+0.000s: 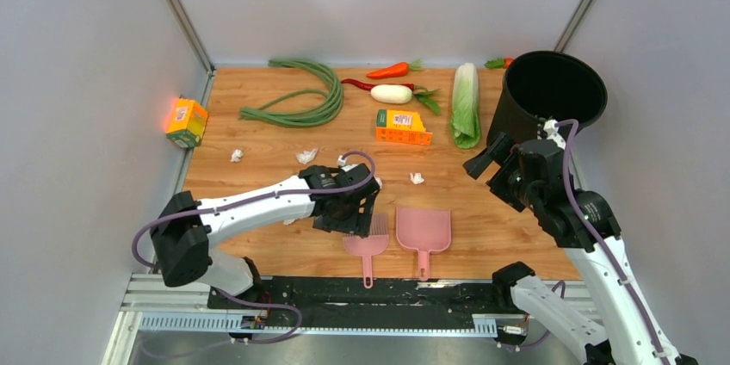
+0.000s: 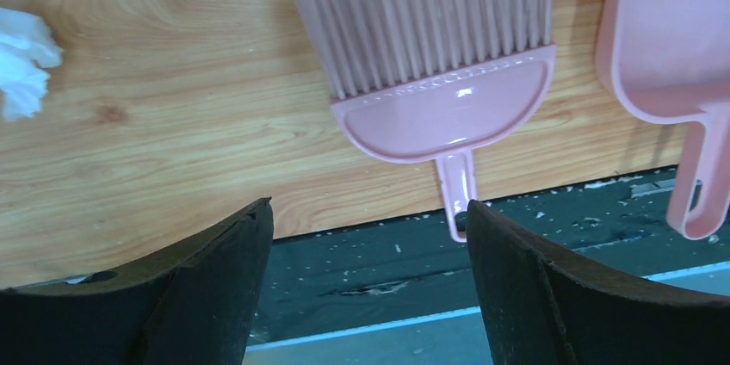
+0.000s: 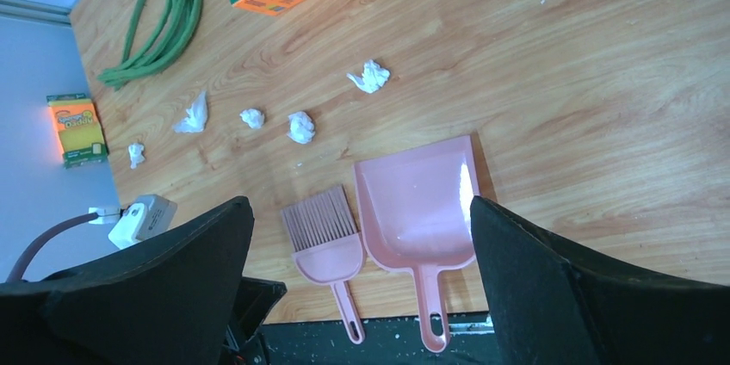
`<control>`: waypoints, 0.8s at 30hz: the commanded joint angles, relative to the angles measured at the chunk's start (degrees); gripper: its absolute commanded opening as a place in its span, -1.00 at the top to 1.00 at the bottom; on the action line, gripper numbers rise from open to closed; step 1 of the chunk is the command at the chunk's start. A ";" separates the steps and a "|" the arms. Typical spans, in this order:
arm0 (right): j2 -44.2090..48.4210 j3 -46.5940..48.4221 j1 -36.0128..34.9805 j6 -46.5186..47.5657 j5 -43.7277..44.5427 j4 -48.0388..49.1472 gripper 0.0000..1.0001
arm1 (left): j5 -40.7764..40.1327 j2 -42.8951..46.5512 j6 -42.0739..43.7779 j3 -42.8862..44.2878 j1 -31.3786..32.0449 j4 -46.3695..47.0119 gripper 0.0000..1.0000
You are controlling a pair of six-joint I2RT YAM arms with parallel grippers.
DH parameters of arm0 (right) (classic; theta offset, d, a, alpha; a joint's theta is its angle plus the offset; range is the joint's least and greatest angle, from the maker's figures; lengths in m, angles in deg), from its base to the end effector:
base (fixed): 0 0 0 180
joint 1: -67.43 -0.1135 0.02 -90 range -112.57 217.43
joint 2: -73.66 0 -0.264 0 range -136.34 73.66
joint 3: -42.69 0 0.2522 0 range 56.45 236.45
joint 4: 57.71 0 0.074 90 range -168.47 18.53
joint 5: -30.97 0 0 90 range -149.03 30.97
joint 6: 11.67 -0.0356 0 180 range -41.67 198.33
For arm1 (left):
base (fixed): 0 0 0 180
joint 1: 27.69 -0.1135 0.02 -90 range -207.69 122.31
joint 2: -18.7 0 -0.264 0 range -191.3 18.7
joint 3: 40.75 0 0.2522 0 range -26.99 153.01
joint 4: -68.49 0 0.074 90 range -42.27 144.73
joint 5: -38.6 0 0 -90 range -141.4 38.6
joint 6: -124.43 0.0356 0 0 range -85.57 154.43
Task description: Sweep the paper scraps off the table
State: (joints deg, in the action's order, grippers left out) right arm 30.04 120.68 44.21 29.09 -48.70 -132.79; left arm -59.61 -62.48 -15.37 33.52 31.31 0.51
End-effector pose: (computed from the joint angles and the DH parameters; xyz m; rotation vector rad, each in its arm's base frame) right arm 0.1125 0.0413 0.3669 0.6128 2.2271 0.4575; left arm 0.1374 -0.2188 0.2386 0.2027 2.8593 -0.1894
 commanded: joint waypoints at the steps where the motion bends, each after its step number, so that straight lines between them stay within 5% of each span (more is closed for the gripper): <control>1: -0.68 0.37 -0.24 -0.95 -1.54 -2.75 -1.00 | 1.00 -4.40 -8.54 3.73 2.87 1.39 -0.79; 16: -3.49 0.02 -0.24 -0.51 -3.65 -3.63 -1.00 | -0.32 -16.27 -16.91 1.01 13.59 7.81 -0.62; 24: -3.67 0.72 -0.24 -0.16 -3.91 -4.33 -1.00 | 0.56 -18.39 -19.19 -2.76 14.21 11.58 -0.20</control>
State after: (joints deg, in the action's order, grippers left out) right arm 26.13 120.55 44.21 28.90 -51.52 -135.76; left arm -59.13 -80.45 -32.00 32.89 45.35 9.06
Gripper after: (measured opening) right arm 1.000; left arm 0.647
